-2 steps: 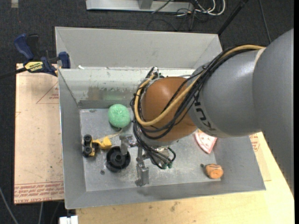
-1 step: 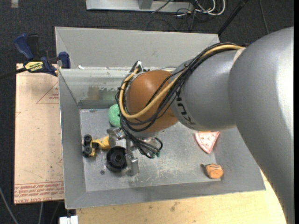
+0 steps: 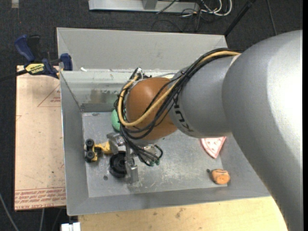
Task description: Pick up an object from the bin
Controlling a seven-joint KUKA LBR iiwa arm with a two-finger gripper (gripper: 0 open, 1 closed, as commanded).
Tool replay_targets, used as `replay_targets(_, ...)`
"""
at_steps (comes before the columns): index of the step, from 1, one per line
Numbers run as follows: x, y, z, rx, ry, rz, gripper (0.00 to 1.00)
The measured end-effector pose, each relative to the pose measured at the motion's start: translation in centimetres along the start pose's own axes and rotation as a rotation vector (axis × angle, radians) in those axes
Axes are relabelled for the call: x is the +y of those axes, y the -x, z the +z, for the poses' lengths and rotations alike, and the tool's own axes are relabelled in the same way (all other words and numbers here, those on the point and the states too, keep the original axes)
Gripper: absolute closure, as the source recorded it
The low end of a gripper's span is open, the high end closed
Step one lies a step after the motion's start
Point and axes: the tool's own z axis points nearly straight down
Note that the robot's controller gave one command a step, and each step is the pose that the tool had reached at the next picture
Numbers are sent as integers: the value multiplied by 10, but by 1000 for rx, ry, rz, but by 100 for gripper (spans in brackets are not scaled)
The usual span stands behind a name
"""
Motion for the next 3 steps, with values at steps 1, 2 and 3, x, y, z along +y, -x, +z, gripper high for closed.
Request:
replay_targets(1,-1,-10,13,8,0,51,100)
replay_targets(2,-1,-11,14,11,0,50,0)
replay_targets(3,-1,-10,13,10,0,51,100)
